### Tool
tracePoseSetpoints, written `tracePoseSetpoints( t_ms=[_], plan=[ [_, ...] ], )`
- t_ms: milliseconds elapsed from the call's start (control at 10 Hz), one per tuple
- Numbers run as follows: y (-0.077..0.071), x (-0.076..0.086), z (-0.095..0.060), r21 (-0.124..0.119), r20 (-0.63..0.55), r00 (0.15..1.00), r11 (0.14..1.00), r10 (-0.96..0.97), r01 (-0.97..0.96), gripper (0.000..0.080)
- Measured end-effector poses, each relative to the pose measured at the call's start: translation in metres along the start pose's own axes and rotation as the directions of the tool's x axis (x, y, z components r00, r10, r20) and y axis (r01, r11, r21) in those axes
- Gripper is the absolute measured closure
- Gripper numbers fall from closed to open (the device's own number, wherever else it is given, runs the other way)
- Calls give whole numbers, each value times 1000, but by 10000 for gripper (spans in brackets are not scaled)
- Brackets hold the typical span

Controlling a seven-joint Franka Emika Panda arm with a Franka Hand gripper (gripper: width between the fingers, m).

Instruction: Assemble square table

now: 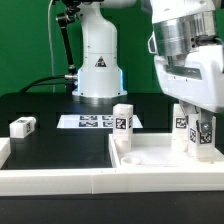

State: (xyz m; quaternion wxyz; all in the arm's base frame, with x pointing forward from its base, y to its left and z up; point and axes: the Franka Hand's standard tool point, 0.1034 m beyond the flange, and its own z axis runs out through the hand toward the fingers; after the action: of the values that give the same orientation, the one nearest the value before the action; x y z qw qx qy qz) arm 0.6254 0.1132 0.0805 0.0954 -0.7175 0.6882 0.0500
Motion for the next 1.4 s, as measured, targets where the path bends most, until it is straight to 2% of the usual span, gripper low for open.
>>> tracePoseSetpoints(
  t_ms=[400, 800, 900, 1000, 1100, 1200, 1300, 1400],
  plan=[
    [0, -1, 0, 1, 12, 970, 970, 243, -243, 505],
    [0, -1, 0, 0, 15, 956, 956, 294, -294, 498],
    [0, -2, 1, 1, 15, 965, 965, 261, -261, 294],
    [0, -3, 1, 0, 14, 974, 975, 224, -224, 294],
    [0, -4, 1, 0, 11, 995, 995, 100, -100, 177],
    [0, -4, 1, 1, 10, 1000, 1000, -28, 28, 158],
    [0, -4, 1, 2, 12, 999, 999, -38, 38, 152],
    [0, -4, 1, 3, 10, 992, 992, -126, 126, 152]
  ],
)
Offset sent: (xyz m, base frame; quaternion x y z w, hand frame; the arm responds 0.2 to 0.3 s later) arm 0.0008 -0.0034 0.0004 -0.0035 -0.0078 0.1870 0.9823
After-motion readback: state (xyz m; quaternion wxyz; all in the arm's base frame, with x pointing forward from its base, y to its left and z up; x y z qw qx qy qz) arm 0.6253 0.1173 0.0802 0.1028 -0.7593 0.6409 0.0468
